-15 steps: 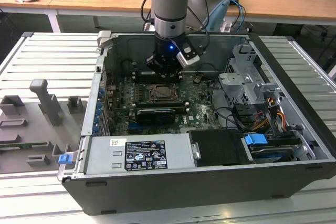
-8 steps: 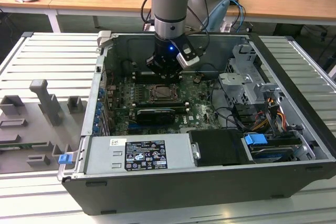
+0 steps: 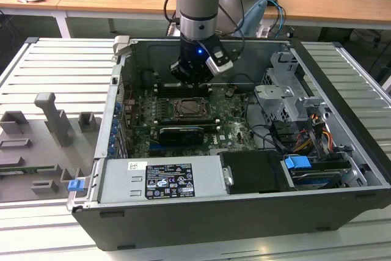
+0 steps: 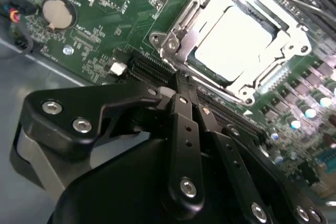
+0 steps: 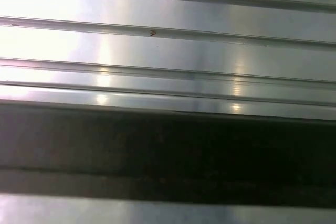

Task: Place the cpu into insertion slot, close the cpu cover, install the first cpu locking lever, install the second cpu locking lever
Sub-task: 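Install the first cpu locking lever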

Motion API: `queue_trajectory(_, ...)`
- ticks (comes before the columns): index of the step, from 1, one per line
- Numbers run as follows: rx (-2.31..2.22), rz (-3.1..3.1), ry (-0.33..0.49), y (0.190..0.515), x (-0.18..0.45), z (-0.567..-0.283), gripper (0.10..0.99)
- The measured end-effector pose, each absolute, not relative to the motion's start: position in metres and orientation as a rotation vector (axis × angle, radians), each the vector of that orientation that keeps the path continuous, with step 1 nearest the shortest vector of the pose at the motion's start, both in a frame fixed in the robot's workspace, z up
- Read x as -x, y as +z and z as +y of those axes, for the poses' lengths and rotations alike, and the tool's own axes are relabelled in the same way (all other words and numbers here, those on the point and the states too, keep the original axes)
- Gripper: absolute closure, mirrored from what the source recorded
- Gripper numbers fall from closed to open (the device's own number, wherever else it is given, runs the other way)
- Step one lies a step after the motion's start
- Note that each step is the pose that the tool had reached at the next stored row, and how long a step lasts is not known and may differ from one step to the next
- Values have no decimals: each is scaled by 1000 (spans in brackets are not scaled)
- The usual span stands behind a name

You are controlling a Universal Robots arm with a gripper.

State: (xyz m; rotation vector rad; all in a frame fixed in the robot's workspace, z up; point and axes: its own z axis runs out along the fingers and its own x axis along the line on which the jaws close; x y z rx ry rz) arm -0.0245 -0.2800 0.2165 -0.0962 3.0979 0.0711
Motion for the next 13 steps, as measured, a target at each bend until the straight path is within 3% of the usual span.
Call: queue_trajectory(13, 96, 3098, 71, 217, 25, -285, 980)
